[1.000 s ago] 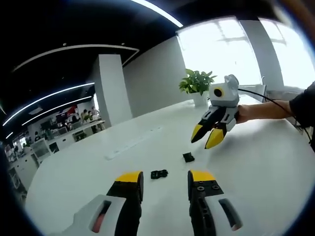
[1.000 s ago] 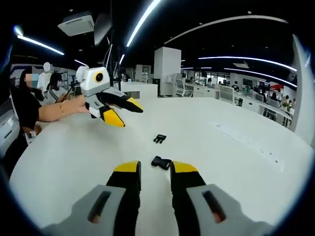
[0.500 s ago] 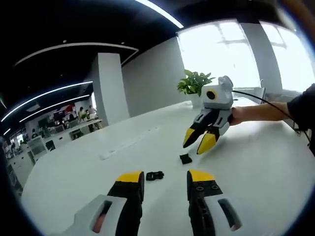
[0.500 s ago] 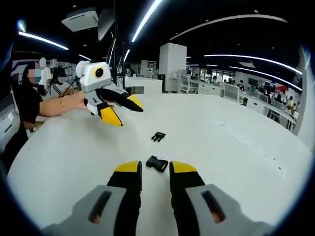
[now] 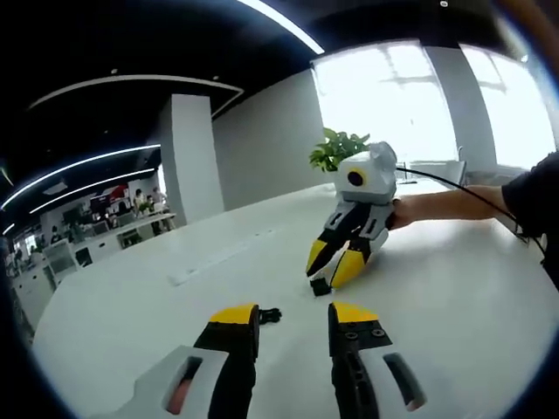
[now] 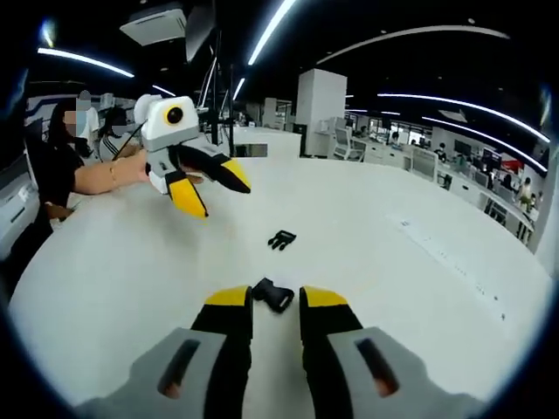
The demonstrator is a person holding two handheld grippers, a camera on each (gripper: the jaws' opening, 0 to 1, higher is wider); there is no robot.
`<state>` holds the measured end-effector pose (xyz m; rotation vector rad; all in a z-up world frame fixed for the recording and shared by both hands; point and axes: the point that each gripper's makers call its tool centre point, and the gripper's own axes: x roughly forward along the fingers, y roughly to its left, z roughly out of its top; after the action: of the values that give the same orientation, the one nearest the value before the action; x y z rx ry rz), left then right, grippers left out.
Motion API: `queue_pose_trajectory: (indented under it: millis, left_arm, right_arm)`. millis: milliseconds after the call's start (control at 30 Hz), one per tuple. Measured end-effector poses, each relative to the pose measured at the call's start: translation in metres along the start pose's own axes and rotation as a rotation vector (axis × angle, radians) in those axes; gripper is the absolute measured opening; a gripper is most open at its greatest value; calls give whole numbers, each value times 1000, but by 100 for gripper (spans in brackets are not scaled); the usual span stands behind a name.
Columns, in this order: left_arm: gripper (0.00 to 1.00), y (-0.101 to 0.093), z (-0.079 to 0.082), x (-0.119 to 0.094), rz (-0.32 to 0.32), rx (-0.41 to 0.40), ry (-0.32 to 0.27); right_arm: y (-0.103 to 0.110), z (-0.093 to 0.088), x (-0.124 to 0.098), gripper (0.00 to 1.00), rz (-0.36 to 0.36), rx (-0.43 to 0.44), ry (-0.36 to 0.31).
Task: Snap the two parts of the plastic buckle together until the buckle closes and remains connected.
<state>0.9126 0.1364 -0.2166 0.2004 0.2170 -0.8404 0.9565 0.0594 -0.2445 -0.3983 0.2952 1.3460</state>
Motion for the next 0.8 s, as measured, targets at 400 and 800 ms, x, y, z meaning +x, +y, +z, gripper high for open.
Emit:
queue_pose_trajectory:
  millis: [400,800]
  left_arm:
    - [32,-2,5,-3,-5,-2,-16]
    - [32,-7,4,0,7,8,2]
  right_arm:
    - [12,-2,2,20,47,1,12]
    - [30,-4,-5,20,50,27,7]
